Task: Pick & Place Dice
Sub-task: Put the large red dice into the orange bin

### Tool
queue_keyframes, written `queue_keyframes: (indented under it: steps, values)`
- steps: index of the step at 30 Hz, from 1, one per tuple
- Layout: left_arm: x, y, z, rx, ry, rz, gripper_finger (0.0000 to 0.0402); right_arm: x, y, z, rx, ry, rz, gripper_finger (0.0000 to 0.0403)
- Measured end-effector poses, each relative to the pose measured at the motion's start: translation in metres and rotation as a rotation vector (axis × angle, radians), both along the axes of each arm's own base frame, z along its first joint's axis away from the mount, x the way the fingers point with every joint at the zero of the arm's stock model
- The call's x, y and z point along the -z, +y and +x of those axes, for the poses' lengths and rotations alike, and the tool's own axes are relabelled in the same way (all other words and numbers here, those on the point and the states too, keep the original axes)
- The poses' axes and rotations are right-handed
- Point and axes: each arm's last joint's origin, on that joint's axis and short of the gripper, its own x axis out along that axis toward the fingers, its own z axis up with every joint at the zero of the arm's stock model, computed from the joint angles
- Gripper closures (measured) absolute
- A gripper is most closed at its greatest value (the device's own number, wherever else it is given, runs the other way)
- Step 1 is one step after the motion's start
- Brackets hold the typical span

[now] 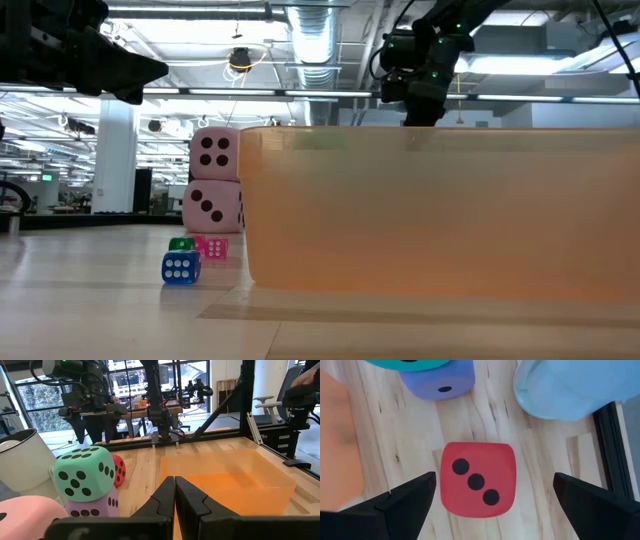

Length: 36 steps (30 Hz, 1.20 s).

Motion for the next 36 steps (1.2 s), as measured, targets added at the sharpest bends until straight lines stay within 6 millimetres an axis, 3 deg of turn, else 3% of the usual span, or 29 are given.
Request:
queue_keyframes:
  steps: [9, 30, 36]
  values:
    - [0.0, 0.0, 0.0, 0.0, 0.0, 0.0, 0.0402, 0.002, -0.001, 0.001, 0.0, -0.003, 0.0, 0.0005]
    - [0.0, 0.0, 0.0, 0.0, 0.0, 0.0, 0.0402, 0.053, 0.0, -0.007, 0.006, -0.009, 0.004, 0.0007]
    - [0.0, 0.0, 0.0, 0.0, 0.0, 0.0, 0.0402, 0.06, 0.002, -0.008, -0.019, -0.032, 0.001, 0.0005]
